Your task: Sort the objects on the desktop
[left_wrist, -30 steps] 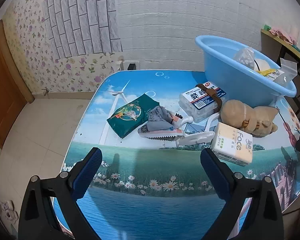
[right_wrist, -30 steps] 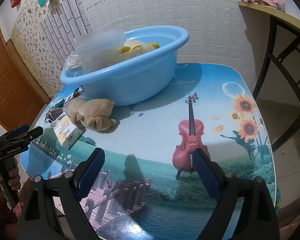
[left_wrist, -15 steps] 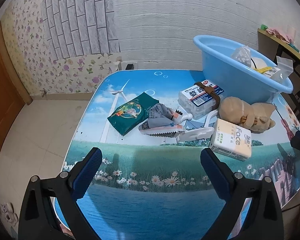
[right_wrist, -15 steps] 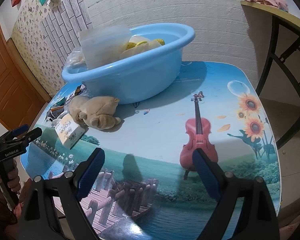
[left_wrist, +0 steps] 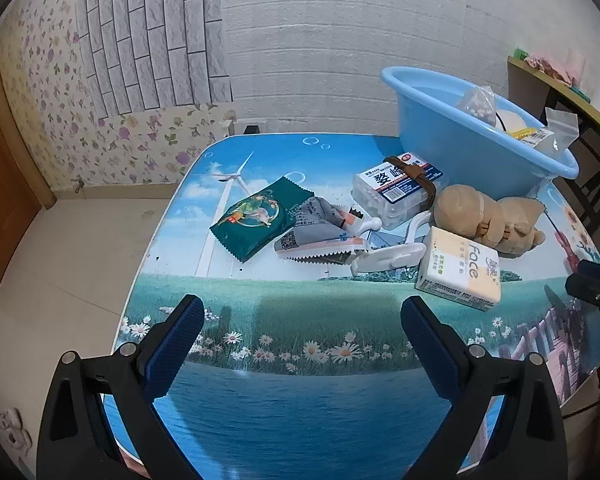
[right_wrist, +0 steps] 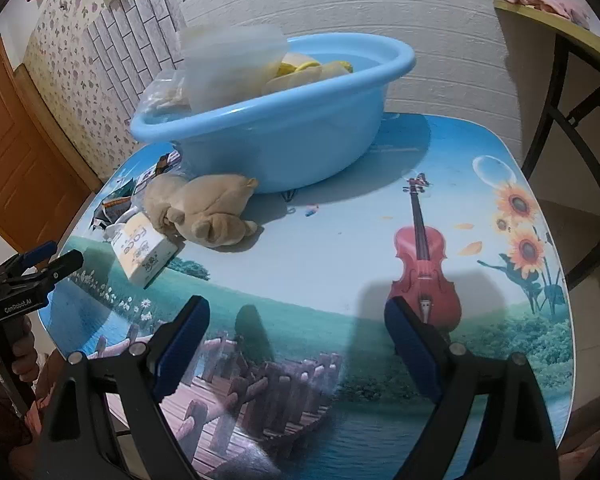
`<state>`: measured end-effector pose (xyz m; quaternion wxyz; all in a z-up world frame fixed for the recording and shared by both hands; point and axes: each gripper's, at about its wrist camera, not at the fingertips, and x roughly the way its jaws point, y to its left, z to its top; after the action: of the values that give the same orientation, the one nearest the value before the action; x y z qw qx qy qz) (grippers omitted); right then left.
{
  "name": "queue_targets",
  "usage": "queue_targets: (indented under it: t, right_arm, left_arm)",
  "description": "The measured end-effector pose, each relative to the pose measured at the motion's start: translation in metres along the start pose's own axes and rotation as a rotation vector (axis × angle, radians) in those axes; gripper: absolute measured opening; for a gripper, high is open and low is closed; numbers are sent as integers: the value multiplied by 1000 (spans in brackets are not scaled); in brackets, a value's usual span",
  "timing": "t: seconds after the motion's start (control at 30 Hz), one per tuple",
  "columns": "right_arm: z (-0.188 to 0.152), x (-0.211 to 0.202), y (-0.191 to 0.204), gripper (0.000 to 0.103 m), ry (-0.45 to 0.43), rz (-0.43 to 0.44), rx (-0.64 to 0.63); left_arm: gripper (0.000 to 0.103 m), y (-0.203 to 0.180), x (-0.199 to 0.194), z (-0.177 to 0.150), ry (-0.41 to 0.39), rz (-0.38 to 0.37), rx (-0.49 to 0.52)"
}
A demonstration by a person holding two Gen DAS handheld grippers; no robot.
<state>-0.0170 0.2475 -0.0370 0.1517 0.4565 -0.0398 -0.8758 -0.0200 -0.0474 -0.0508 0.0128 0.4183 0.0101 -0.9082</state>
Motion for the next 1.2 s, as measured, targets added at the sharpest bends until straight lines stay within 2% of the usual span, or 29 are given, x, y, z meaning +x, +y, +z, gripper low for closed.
queue_targets:
  t: [0.27, 0.63, 1.0, 1.2]
  right_arm:
    - [-1, 5, 3, 91, 12, -9, -9]
    - [1, 3, -3, 91, -25, -15, 29]
    - [8, 2, 12, 91, -50, 11, -2]
    - [13, 5, 39, 91, -32, 61, -50]
  left_arm:
    - [99, -1, 0, -1, -10, -16, 3]
    - [99, -4, 1, -1, -16, -30, 16]
    - [99, 15, 7, 12, -49, 14, -1]
    - [99, 31, 14, 20, -45, 41, 8]
